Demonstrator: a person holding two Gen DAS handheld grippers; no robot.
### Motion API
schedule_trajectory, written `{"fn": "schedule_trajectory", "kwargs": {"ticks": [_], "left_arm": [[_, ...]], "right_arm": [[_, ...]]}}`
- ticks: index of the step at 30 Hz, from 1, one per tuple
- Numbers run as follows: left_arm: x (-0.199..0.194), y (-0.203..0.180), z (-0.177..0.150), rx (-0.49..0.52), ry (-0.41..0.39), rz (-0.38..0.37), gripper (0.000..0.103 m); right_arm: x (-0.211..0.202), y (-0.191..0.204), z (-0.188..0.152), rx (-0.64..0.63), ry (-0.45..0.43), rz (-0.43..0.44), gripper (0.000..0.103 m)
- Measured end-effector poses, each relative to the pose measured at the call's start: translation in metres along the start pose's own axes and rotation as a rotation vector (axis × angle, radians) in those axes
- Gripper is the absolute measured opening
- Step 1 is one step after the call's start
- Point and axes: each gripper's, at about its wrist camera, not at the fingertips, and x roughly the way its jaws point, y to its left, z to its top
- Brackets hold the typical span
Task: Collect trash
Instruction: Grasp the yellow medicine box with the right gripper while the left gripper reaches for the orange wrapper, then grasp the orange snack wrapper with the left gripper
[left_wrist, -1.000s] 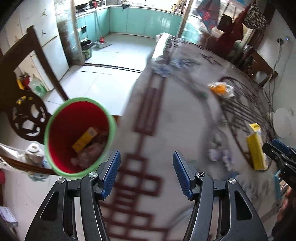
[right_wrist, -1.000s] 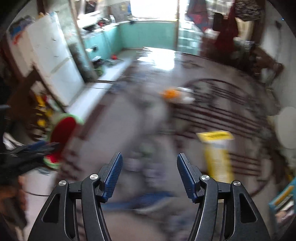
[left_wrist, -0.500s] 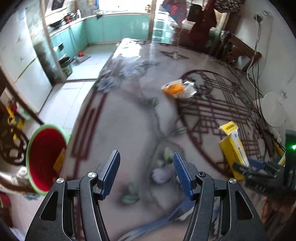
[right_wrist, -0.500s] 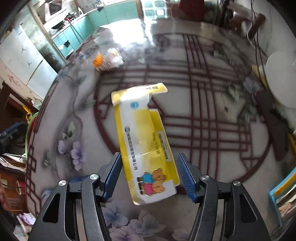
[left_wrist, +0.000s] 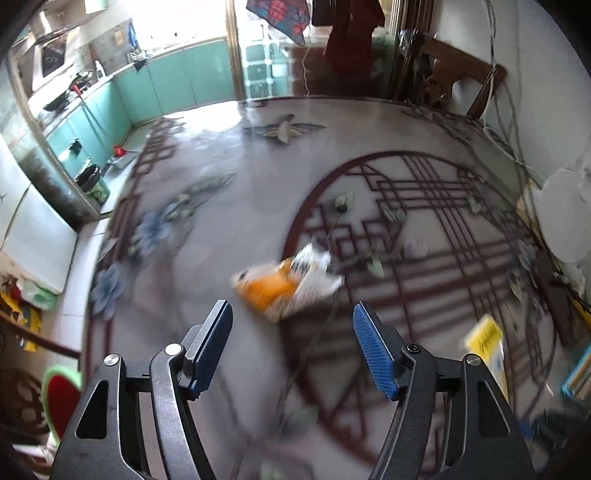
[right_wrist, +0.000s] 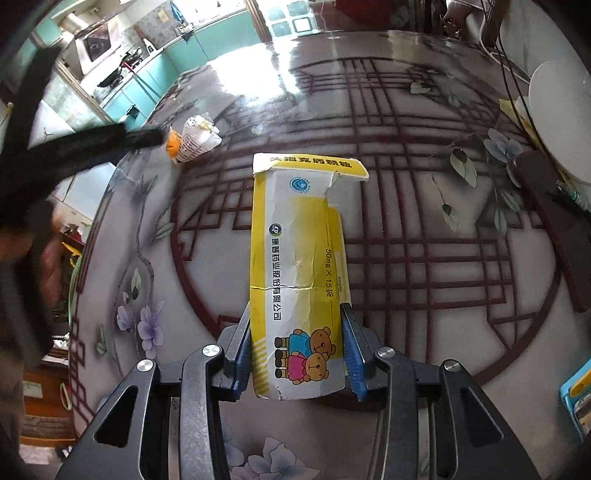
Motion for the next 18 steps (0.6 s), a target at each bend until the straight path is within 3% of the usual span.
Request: {"fn": "schedule_trajectory", "kwargs": {"ticks": [8,10,11,14,15,18], "left_arm": [[0.045,-0.005,0.016,-0.003,0.050,0.043,0.065],[0.047,-0.006,0.014,0.027,0.055,0.067,0.048],[0.046,-0.006,0.012,0.036,0.051,0.073,0.047],[0.037,-0.004,0.006,0.055,0.033,0.066,0.029],[0.032,-0.004,0.005,0.064,0.026,0.085,0.003],[0.007,0.005,-0.006,0.032,-0.002,0.080,0.003]], "right_arm": [[0.007,-0.001,0.002,0.000,0.006,0.009,0.041],[0.008,0.001,0.004,-0.009,0.006,0.001,0.041],[0.008,0.001,0.004,-0.014,0.005,-0.003,0.041],[0.008,0.005,0.006,-0.028,0.003,-0.018,0.041],[0.007,0.006,0.006,-0.031,-0.002,-0.023,0.041],[0.003,0.009,0.006,-0.041,-0.011,-0.033,0.041]]}}
